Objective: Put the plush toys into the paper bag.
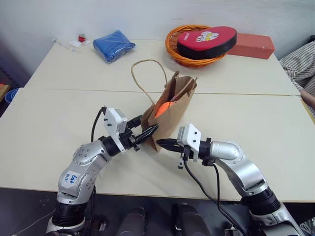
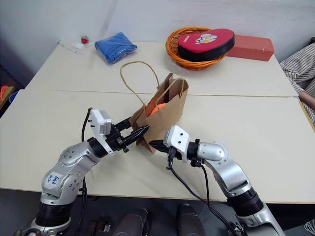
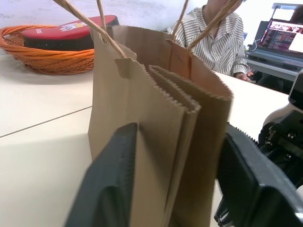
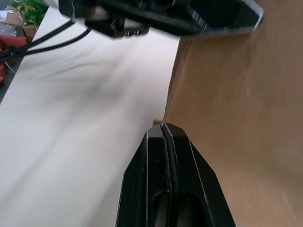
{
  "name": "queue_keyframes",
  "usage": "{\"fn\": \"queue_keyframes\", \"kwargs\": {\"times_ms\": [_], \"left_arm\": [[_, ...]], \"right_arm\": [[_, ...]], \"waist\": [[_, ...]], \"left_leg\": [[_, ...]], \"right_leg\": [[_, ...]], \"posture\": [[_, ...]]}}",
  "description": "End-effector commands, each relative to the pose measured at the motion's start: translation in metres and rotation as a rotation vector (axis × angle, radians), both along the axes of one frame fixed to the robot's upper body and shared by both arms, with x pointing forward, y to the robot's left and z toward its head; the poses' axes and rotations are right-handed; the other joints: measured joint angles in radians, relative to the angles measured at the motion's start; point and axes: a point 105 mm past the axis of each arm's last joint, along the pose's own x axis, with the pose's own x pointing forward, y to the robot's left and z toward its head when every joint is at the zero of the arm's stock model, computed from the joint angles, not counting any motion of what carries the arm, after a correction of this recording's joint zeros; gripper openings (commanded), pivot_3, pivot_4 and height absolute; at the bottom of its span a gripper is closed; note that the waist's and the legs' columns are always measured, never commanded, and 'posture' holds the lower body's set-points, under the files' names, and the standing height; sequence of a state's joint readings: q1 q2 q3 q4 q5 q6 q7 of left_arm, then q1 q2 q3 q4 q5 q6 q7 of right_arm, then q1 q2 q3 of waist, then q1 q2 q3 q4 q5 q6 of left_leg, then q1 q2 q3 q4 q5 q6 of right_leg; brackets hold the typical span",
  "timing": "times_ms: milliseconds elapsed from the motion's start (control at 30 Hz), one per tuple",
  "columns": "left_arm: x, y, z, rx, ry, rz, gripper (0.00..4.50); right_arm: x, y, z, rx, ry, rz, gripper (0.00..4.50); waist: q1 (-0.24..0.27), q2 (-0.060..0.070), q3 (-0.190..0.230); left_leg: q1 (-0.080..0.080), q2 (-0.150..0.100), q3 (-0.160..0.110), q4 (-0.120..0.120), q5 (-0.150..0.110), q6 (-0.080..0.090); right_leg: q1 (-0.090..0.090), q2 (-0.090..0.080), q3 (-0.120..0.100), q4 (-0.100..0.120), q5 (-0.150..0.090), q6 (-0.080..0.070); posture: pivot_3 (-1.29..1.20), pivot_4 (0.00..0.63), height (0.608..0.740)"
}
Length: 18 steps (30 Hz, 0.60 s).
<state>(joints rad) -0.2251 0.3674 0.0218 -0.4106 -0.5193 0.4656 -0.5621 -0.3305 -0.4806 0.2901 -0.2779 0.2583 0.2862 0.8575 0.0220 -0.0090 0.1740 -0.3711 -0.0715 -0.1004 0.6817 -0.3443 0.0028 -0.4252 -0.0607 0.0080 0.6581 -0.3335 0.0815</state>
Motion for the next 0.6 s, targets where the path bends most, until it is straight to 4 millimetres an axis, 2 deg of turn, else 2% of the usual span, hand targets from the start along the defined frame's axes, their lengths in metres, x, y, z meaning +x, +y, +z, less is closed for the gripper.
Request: {"fn": "queue_keyframes", "kwargs": {"times_ms": [33,133,167,300,367,467,600], "left_arm": [[0.002,0.012,0.01,0.028,-0.053,-0.039,1.15],[0.003,0.025,0.014,0.083,-0.076,-0.169,0.16],[0.002,0.029,0.02,0.082,-0.084,-0.236,0.02],[-0.001,0.038,0.029,0.146,-0.102,-0.478,0.02],[-0.005,0.04,0.027,0.181,-0.057,-0.616,0.02],[-0.004,0.041,0.027,0.198,-0.073,-0.738,0.02],[-0.003,0.043,0.019,0.215,-0.058,-0.829,0.02]], "right_arm": [[-0.005,-0.01,0.016,0.028,-0.046,-0.01,0.0],[-0.009,-0.031,0.019,0.022,-0.062,-0.064,0.0],[-0.012,-0.042,0.021,0.016,-0.068,-0.082,0.0],[-0.038,-0.088,0.023,-0.056,-0.035,-0.101,0.0],[-0.047,-0.113,0.025,-0.107,-0.043,-0.139,0.0],[-0.055,-0.14,0.036,-0.088,-0.1,-0.206,0.0],[-0.069,-0.169,0.031,-0.132,-0.09,-0.305,0.0]], "waist": [[0.001,0.0,0.0],[0.002,0.0,0.0],[0.006,0.0,0.0],[0.007,0.001,0.0],[0.008,0.001,0.0],[0.001,0.001,0.0],[-0.001,0.001,0.0]], "left_leg": [[0.0,0.0,0.0,0.0,0.0,0.0],[0.0,0.0,0.0,0.0,0.0,0.0],[0.0,0.0,0.0,0.0,0.0,0.0],[-0.001,-0.001,-0.001,0.0,0.0,0.0],[-0.001,-0.002,-0.001,0.0,0.0,0.001],[0.001,-0.001,-0.001,-0.001,-0.001,0.001],[0.002,0.0,-0.001,-0.001,-0.001,0.001]], "right_leg": [[0.0,0.0,0.0,0.0,0.0,0.0],[0.0,0.0,0.0,0.0,0.0,0.0],[0.0,0.0,0.0,0.0,0.0,0.0],[0.001,-0.001,-0.002,-0.003,0.0,0.0],[0.002,-0.001,-0.002,-0.004,0.0,0.0],[0.004,-0.001,-0.002,-0.004,0.0,0.001],[0.004,0.0,-0.002,-0.002,0.0,0.001]], "posture": [[0.0,0.15,0.74],[0.0,0.15,0.74],[0.0,0.15,0.74],[0.0,0.15,0.74],[0.0,0.15,0.74],[0.0,0.15,0.74],[0.0,0.15,0.74]]}}
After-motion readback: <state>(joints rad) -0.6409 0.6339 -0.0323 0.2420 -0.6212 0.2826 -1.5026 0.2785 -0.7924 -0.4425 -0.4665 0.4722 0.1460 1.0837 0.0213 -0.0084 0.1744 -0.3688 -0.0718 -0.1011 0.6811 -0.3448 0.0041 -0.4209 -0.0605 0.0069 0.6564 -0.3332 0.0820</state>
